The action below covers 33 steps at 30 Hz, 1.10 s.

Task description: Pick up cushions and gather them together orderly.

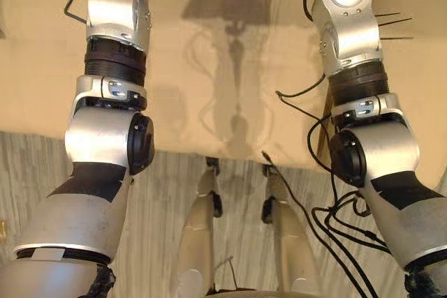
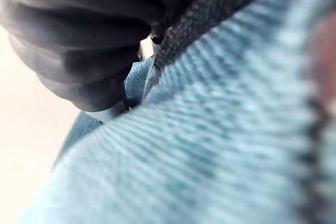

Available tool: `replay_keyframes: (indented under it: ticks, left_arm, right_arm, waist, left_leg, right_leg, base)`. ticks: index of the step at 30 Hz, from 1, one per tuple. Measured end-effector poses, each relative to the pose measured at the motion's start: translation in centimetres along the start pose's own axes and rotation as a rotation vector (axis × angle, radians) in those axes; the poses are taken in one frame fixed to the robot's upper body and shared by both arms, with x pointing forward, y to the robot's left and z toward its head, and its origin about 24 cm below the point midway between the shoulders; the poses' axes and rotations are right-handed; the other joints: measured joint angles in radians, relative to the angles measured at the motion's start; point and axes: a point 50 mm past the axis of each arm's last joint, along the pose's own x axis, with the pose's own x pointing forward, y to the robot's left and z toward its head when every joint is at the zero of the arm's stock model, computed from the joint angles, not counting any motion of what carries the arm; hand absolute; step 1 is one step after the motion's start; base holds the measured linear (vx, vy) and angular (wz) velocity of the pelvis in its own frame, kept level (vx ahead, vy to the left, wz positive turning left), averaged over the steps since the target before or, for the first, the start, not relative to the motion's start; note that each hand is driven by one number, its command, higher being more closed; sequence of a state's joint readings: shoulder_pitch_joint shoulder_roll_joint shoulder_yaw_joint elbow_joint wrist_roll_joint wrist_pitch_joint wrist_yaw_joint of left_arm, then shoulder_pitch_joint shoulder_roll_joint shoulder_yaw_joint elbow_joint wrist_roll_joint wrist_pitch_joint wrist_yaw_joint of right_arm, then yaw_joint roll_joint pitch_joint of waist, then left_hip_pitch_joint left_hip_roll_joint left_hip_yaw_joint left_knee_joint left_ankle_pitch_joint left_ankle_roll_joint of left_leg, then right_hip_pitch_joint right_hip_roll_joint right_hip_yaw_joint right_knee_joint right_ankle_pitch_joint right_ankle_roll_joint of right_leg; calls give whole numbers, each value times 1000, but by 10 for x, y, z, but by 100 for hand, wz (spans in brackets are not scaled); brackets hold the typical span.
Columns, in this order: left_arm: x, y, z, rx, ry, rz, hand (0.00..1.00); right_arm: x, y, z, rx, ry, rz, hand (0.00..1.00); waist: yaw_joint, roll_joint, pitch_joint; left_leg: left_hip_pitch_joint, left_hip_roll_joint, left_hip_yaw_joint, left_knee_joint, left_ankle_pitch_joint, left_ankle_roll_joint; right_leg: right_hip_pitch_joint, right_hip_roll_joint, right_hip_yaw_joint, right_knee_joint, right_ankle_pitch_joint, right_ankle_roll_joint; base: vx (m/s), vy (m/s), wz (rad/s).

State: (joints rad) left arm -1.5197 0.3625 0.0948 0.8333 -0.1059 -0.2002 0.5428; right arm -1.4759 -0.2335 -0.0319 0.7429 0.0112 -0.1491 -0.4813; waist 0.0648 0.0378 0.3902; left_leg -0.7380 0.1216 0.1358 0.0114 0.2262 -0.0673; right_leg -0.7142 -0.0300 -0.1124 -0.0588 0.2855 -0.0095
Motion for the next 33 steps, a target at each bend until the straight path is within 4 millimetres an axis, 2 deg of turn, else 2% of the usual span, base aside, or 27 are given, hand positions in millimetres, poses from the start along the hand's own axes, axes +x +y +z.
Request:
replay_keyframes:
  ticks: [1,4,6,7,8,10,14,17,19,23,25,29,31,33]
  left_arm:
    - [-1,1,-2,2,5,-2,0]
    - [-13,16,-29,31,61,-18,0]
    - [-35,37,-68,81,165,-21,0]
    - [-42,42,-77,86,197,-18,0]
    - [-59,53,-98,93,270,3,0]
    - [-78,68,-118,102,337,35,0]
    - [-108,92,-145,146,444,59,0]
    - [-115,108,-149,161,457,88,0]
    - [-114,110,-146,159,434,77,0]
    - [-105,109,-127,167,323,26,0]
    - [-110,107,-119,178,268,-23,0]
    - [-149,112,-112,179,226,-148,0]
    - [-188,120,-119,182,294,-245,0]
    - [-249,134,-133,184,466,-326,0]
  right_arm:
    - [0,0,0,3,2,6,0]
    - [-12,-3,-15,-1,29,45,0]
    - [-37,-6,-43,-29,85,92,0]
    - [-44,-6,-50,-31,108,99,0]
    - [-60,-6,-67,-37,163,115,0]
    - [-80,-2,-81,-22,214,136,0]
    - [-107,-4,-94,-52,223,168,0]
    - [-113,-8,-97,-94,208,187,0]
    - [-114,-13,-93,-103,183,190,0]
    - [-113,-31,-86,-130,130,173,0]
    - [-120,-40,-88,-145,130,169,0]
    - [-158,-66,-90,-168,144,208,0]
    - [-192,-82,-100,-172,220,265,0]
    - [-244,-105,-118,-189,406,323,0]
  waist:
    - [1,0,10]
    - [0,-1,21]
    - [-3,-1,21]
    - [-4,-1,22]
    - [-8,-3,27]
    - [-25,-10,32]
    - [-25,-13,33]
    - [-21,-13,33]
    - [-22,-13,33]
    - [-22,-13,33]
    - [-21,-13,33]
    - [-17,-15,32]
    - [-11,-19,28]
    - [2,-34,-16]
  left_leg:
    - [0,0,-1,-3,2,0]
    - [-26,-1,0,-4,2,0]
    - [-34,-1,5,-8,1,0]
    - [-35,-1,6,-10,1,0]
    - [-35,1,9,-10,1,-1]
    - [-32,3,12,-10,1,-1]
    - [-14,10,35,-10,0,-1]
    - [-2,18,45,-13,-3,-6]
    - [3,21,58,-13,-3,-5]
    - [26,23,59,-13,7,-3]
    - [56,24,57,-12,7,-3]
    - [166,31,50,9,-22,-2]
    - [230,36,51,58,-71,-2]
    - [281,38,58,119,-136,-3]
  right_leg:
    - [-1,0,-1,0,0,0]
    - [-28,-1,1,0,0,0]
    - [-40,0,7,1,0,0]
    - [-42,0,8,1,0,0]
    - [-43,1,10,1,0,1]
    - [-43,4,17,4,-1,1]
    - [-43,9,47,21,-7,7]
    - [-42,17,56,34,-18,8]
    - [-40,19,56,39,-23,14]
    - [-15,21,52,41,-22,13]
    - [17,21,50,40,-21,11]
    - [136,20,37,60,-64,3]
    - [200,19,38,103,-110,3]
    - [248,18,44,160,-170,8]
  base:
    - [44,50,8]
    - [52,76,1]
    - [34,60,-5]
    - [37,83,-6]
    - [24,66,-4]
    - [11,68,-5]
    - [-25,38,-13]
    - [-75,1,-8]
    - [-88,-1,-1]
    - [-74,17,2]
    - [-48,22,7]
    - [-3,10,10]
    - [68,2,-2]
    - [109,10,-8]
